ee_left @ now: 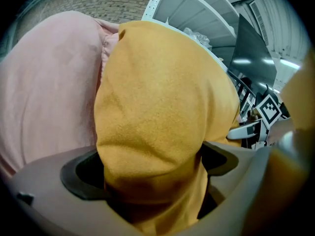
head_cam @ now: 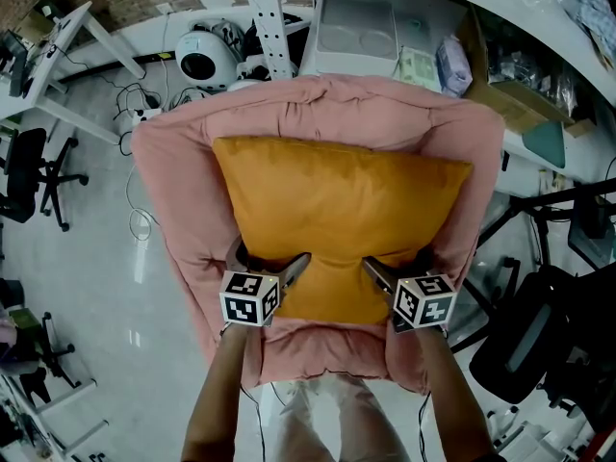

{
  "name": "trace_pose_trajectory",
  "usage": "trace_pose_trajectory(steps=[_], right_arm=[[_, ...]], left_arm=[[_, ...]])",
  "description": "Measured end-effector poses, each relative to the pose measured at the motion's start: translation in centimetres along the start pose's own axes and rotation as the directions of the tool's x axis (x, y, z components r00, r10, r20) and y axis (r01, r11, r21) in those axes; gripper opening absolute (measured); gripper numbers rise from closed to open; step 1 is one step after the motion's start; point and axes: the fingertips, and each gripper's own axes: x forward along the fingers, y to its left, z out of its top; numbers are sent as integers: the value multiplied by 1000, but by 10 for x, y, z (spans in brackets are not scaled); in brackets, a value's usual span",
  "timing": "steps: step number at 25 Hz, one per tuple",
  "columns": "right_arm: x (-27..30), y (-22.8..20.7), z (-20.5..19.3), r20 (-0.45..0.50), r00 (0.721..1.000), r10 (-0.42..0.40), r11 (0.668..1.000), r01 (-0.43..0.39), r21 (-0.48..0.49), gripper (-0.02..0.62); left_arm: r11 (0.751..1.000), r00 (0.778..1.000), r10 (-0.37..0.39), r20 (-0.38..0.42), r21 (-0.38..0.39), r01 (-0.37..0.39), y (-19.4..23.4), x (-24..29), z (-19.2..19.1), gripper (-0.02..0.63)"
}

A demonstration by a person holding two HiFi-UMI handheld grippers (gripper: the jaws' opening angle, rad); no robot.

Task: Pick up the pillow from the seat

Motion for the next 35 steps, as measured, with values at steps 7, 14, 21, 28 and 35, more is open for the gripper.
trace_pose_trajectory(steps=[7, 14, 21, 28, 35], right_arm=[[1, 6, -2, -50, 999, 17, 1000, -17, 5, 489], [3, 13, -4, -79, 997, -6, 1000, 5, -14, 377], [6, 20, -5, -84, 996, -9, 999, 6, -34, 311], [10, 28, -6, -90, 996, -14, 998, 8, -68, 211], [11, 33, -7, -92, 996, -4, 997, -3, -77, 164]], left_arm=[[1000, 1000, -10, -25, 0, 10, -4, 0, 0, 566], [1000, 999, -5, -46, 11, 6, -13, -2, -2, 437], [1000, 997, -17, -70, 1, 17, -20, -4, -3, 323], [1000, 997, -11, -82, 15, 12, -26, 0, -5, 232], [1000, 996, -14, -83, 7, 15, -28, -1, -6, 207]])
